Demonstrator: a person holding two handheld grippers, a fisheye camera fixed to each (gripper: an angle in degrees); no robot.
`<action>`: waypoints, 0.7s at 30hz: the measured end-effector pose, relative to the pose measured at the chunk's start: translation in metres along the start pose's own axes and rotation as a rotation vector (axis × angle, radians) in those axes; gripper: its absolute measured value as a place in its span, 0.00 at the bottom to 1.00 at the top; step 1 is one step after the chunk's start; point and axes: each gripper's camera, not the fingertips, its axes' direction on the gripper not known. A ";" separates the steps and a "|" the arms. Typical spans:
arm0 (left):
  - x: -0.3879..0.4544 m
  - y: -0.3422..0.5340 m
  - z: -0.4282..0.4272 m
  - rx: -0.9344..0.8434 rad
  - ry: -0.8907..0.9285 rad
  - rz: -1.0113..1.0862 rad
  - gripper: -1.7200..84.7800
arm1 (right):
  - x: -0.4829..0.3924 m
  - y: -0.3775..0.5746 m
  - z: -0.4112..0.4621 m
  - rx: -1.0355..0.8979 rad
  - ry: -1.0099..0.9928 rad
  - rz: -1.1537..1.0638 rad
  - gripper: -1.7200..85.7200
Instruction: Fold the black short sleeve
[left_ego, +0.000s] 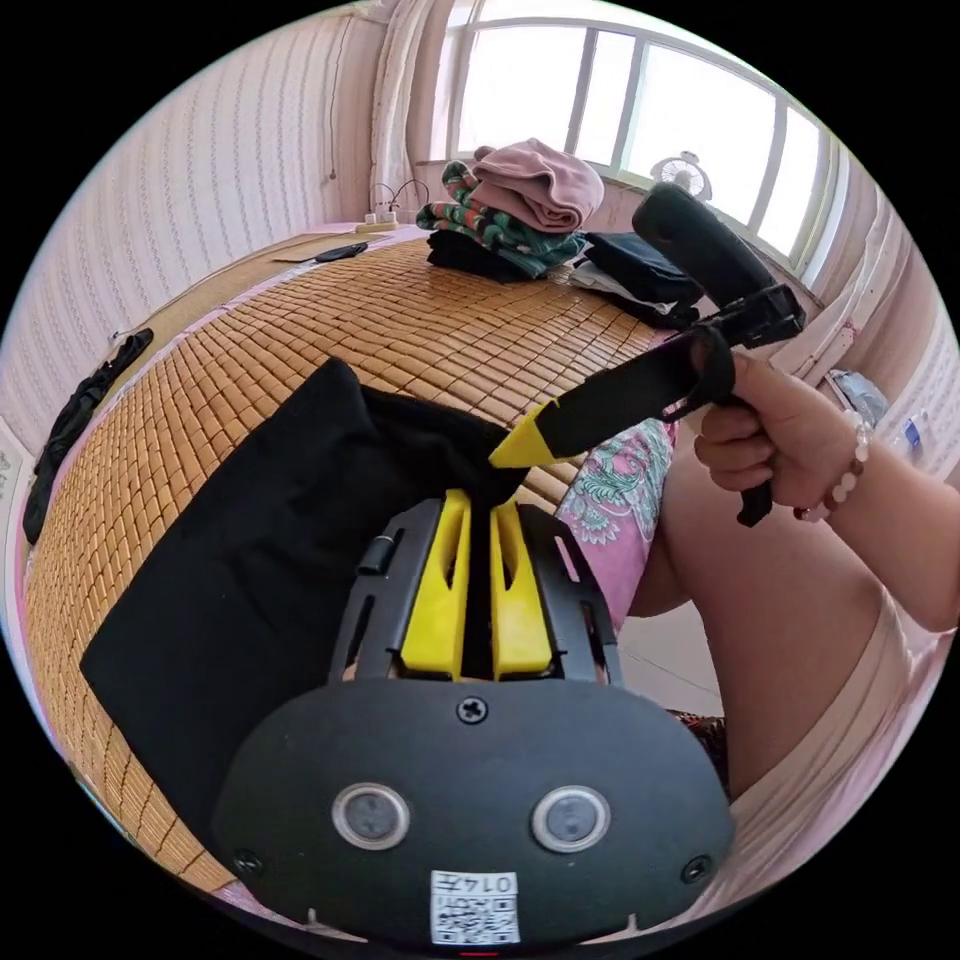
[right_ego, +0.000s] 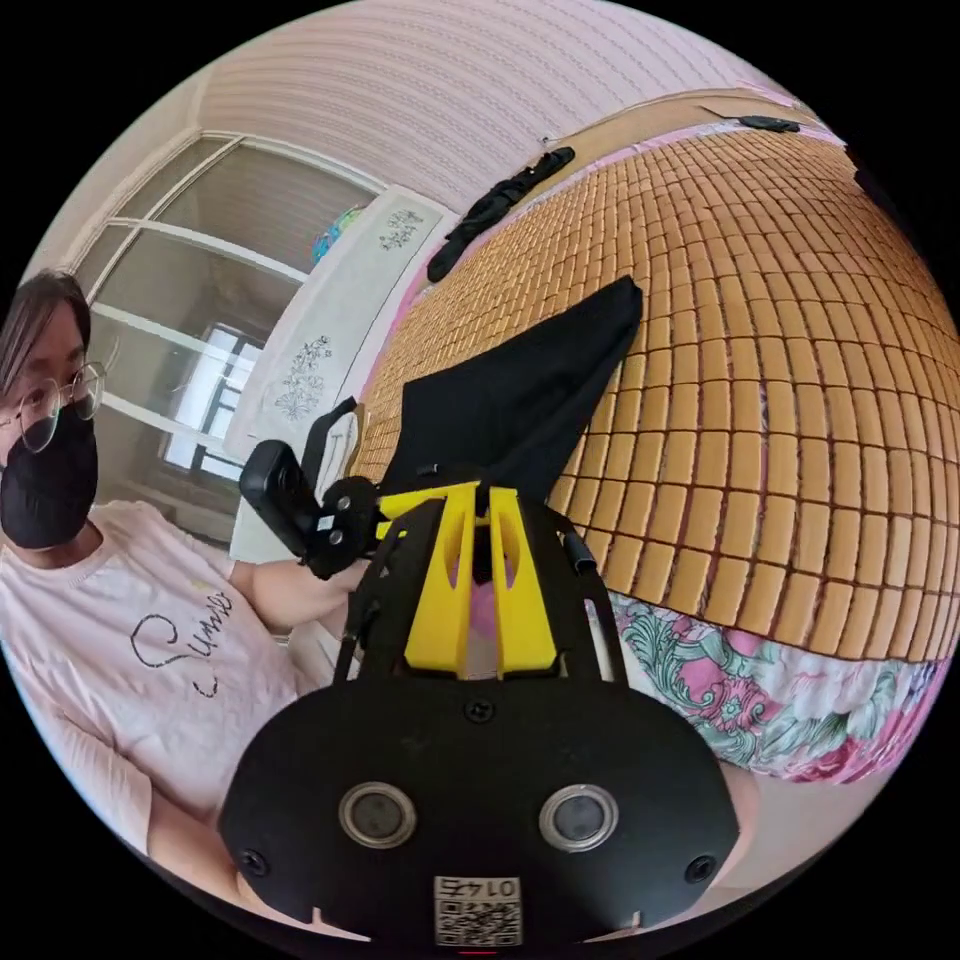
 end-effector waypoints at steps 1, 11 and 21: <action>0.000 0.002 -0.003 0.008 0.008 0.004 0.05 | 0.008 0.002 -0.005 0.030 -0.012 0.028 0.10; 0.015 0.040 -0.042 0.079 0.155 0.123 0.02 | 0.081 0.030 0.003 0.289 -0.164 0.300 0.18; 0.003 0.048 -0.062 0.265 0.314 0.037 0.02 | 0.058 0.039 -0.058 0.479 -0.185 0.223 0.05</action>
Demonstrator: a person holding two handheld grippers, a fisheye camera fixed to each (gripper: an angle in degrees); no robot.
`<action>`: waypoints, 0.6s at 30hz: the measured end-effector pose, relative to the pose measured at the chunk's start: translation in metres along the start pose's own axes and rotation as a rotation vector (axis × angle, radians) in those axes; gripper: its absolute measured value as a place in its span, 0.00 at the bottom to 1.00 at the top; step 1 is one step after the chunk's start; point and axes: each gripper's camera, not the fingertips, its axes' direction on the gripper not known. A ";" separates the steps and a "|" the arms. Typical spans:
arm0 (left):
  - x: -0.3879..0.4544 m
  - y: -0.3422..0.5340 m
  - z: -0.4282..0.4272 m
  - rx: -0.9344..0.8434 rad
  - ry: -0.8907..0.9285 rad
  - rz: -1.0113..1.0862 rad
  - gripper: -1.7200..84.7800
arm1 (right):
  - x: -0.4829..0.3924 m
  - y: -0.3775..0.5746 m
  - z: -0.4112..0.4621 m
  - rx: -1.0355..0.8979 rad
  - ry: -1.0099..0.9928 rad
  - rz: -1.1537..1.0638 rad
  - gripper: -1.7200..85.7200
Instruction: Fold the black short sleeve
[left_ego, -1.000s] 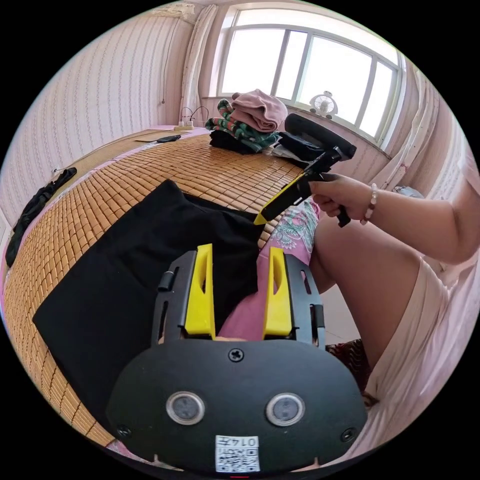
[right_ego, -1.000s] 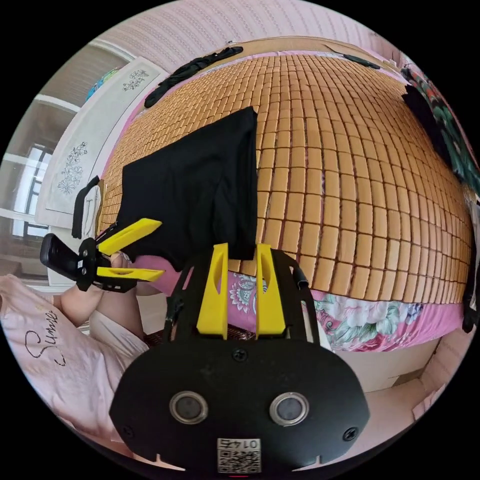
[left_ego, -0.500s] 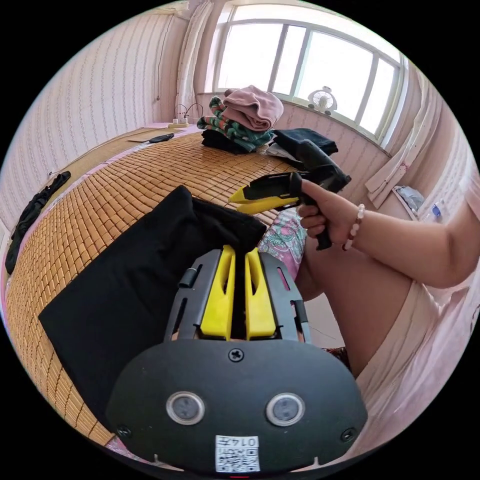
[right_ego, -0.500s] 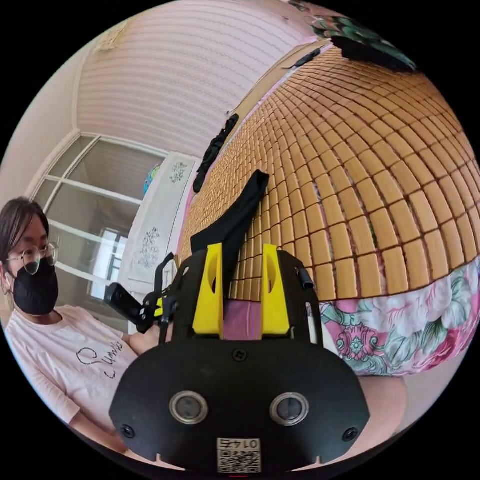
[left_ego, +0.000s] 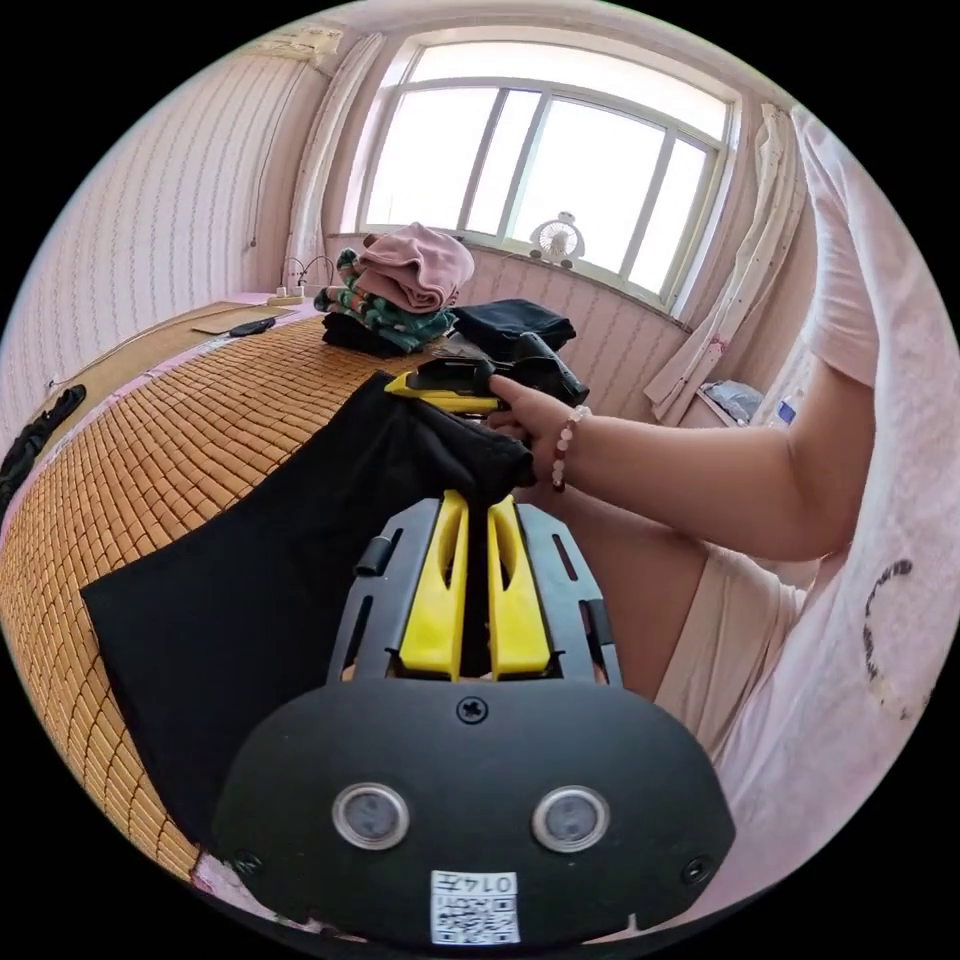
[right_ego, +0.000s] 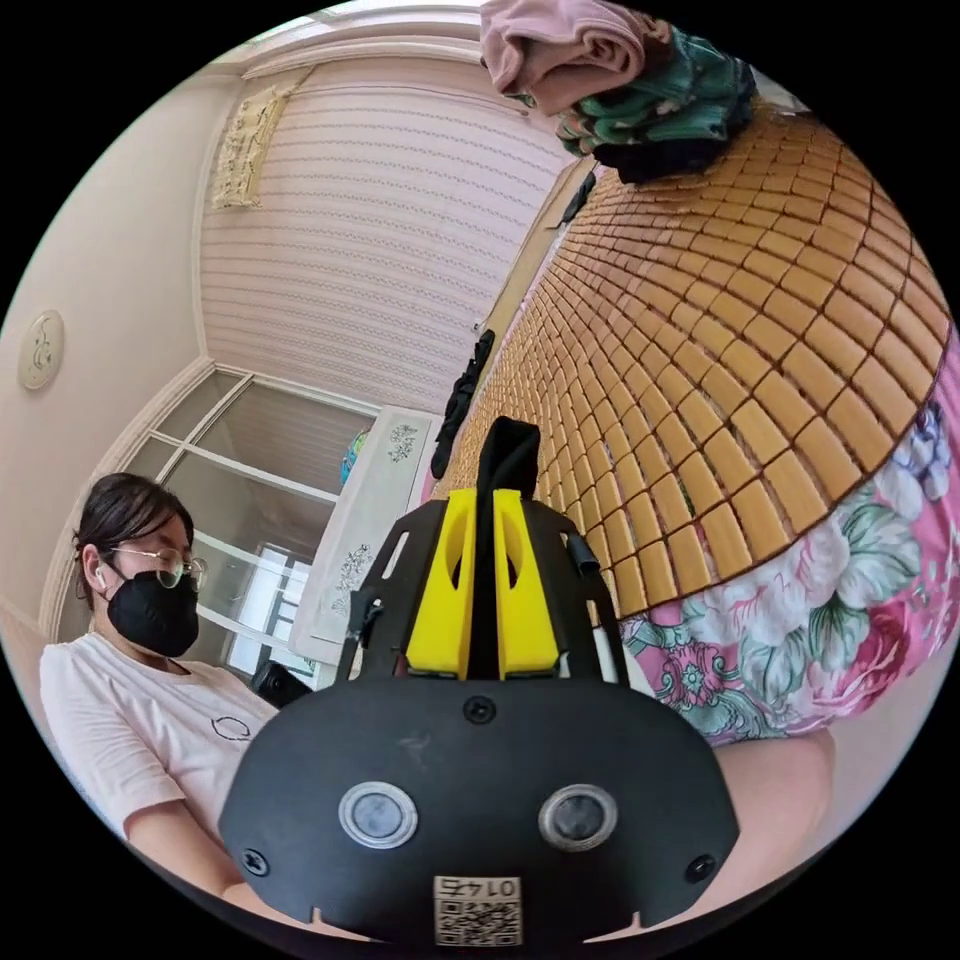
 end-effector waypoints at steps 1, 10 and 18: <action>-0.004 0.002 -0.004 0.027 0.012 -0.029 0.02 | -0.007 -0.003 0.002 -0.013 0.005 -0.015 0.05; -0.065 0.059 -0.101 0.105 -0.245 -0.418 0.04 | -0.119 -0.005 0.186 -0.411 0.099 -0.364 0.06; -0.106 0.131 -0.149 -0.105 -0.469 -0.726 0.15 | -0.126 0.028 0.310 -0.648 0.274 -0.564 0.11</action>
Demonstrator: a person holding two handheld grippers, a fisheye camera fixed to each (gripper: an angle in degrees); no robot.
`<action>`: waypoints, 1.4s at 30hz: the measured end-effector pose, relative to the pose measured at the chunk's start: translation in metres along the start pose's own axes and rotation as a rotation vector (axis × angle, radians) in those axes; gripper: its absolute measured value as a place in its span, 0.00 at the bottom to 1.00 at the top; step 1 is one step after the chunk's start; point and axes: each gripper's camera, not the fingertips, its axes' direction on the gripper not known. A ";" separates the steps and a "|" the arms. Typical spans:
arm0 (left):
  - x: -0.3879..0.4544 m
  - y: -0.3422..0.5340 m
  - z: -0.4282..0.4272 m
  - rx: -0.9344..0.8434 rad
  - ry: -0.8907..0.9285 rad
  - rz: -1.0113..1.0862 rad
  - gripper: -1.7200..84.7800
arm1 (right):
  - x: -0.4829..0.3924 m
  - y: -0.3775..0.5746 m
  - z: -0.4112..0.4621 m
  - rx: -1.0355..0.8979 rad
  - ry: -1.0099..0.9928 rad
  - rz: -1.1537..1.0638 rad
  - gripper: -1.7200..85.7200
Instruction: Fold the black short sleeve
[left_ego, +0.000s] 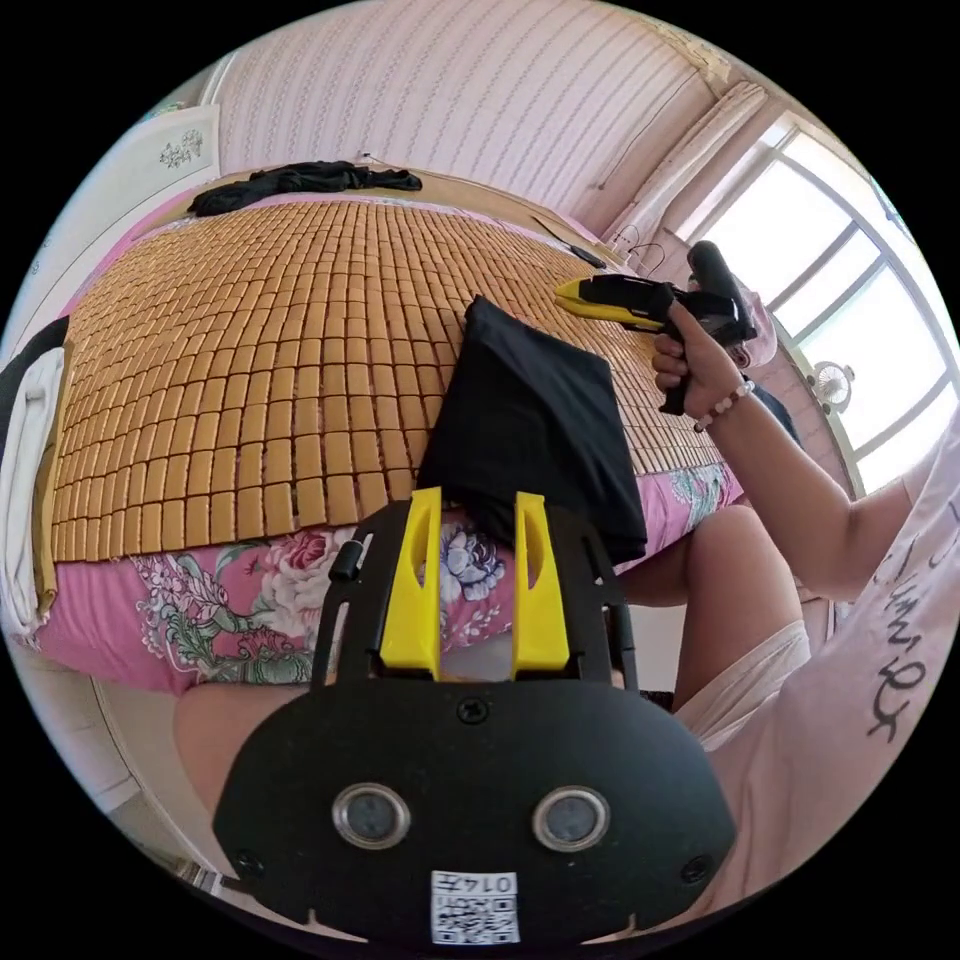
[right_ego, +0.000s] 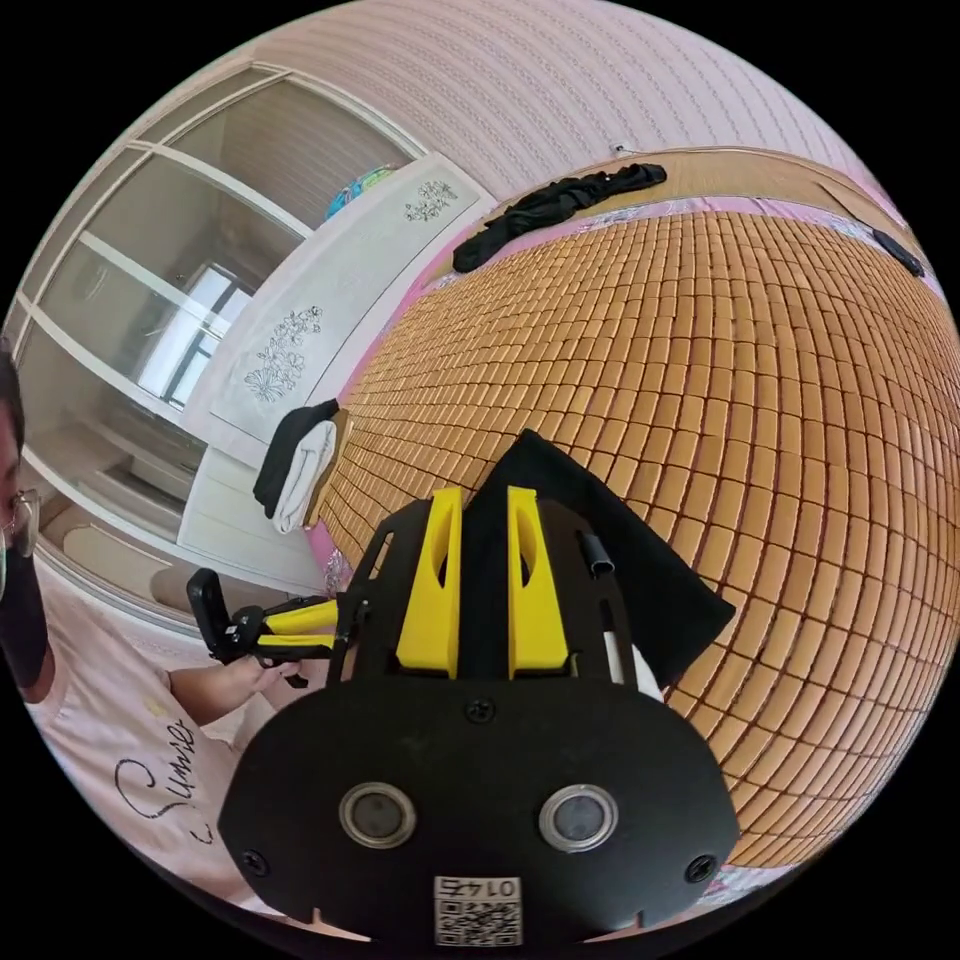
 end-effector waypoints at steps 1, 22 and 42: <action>-0.003 0.001 -0.001 0.013 0.006 -0.009 0.15 | -0.002 -0.003 0.002 -0.010 0.030 -0.021 0.11; -0.008 0.040 0.013 0.003 -0.090 -0.126 0.16 | -0.025 -0.028 0.123 -0.342 0.120 -0.327 0.08; 0.037 0.176 -0.176 0.429 -0.206 0.035 0.07 | -0.205 0.031 0.044 0.152 -0.078 -0.568 0.05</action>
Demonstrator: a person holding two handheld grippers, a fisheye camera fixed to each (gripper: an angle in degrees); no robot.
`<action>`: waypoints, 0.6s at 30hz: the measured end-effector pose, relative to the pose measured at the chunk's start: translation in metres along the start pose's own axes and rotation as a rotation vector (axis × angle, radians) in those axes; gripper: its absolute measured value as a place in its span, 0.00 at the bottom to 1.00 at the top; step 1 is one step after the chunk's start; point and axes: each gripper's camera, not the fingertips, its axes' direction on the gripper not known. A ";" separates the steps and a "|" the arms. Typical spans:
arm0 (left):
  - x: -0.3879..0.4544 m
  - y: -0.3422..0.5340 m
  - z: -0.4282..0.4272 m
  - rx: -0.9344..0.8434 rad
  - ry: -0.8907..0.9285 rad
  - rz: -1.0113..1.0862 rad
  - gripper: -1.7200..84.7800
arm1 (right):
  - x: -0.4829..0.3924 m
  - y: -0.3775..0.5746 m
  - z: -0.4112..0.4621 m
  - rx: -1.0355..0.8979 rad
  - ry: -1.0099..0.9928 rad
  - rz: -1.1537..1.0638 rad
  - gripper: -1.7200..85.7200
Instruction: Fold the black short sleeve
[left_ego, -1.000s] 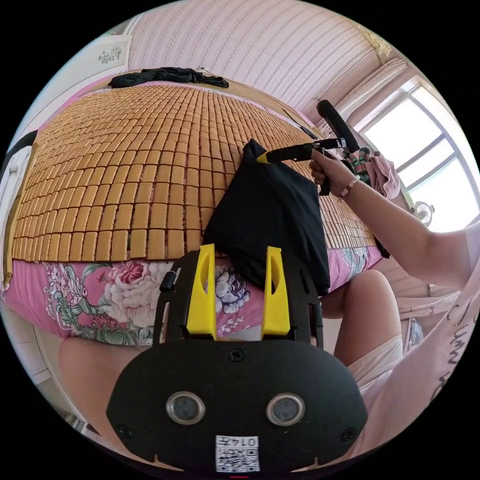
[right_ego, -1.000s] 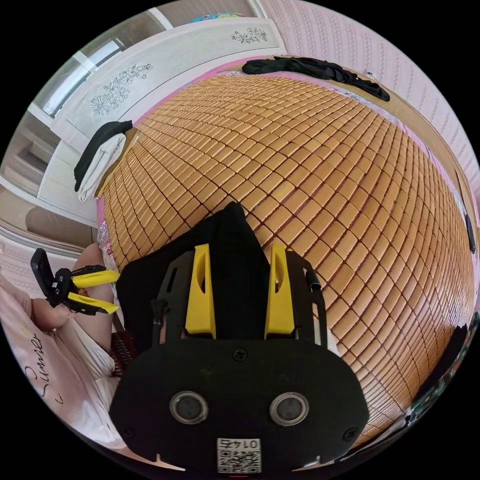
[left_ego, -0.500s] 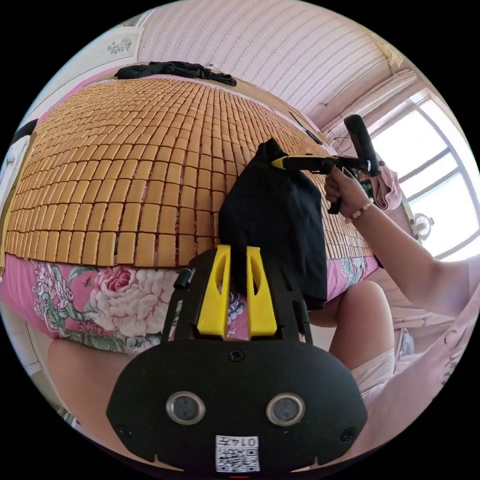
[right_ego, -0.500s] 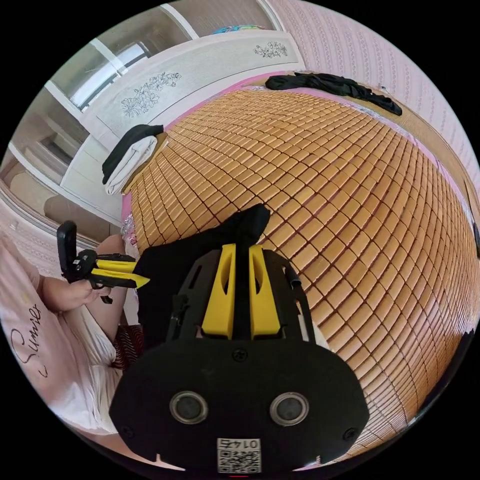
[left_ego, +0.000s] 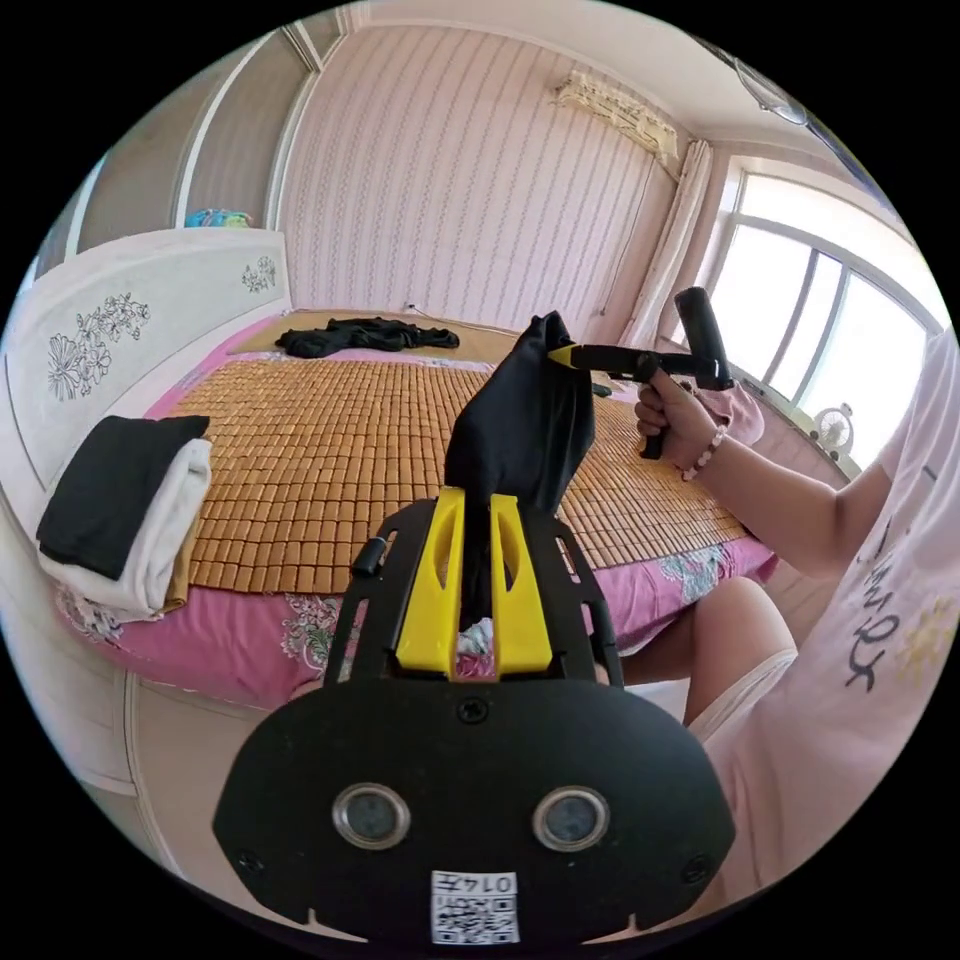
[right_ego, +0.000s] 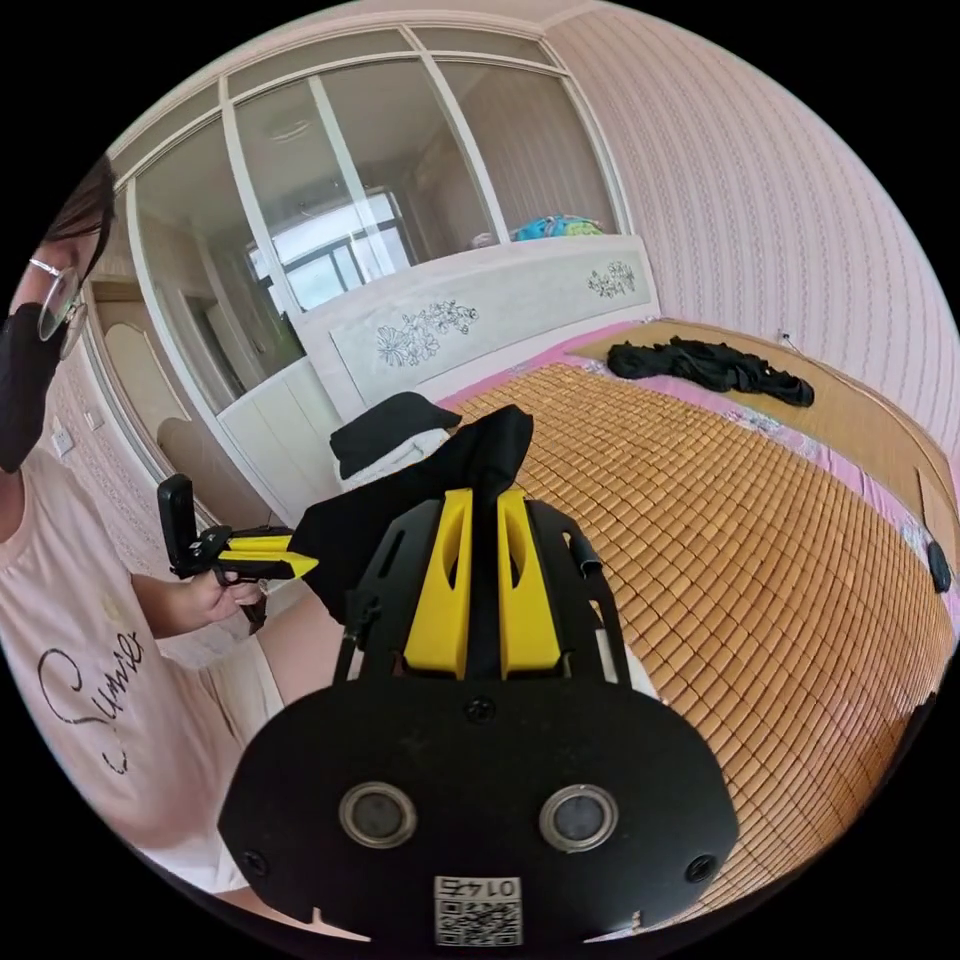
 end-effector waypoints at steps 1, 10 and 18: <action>-0.005 0.001 -0.009 0.014 -0.019 -0.015 0.07 | -0.007 -0.011 0.007 -0.001 -0.021 -0.028 0.05; -0.144 -0.015 -0.111 0.141 -0.535 -0.421 0.11 | -0.106 -0.224 0.245 -0.298 -0.093 -0.079 0.11; -0.109 0.077 -0.132 0.006 -0.651 -0.376 0.12 | -0.084 -0.072 0.273 -0.559 -0.018 -0.095 0.17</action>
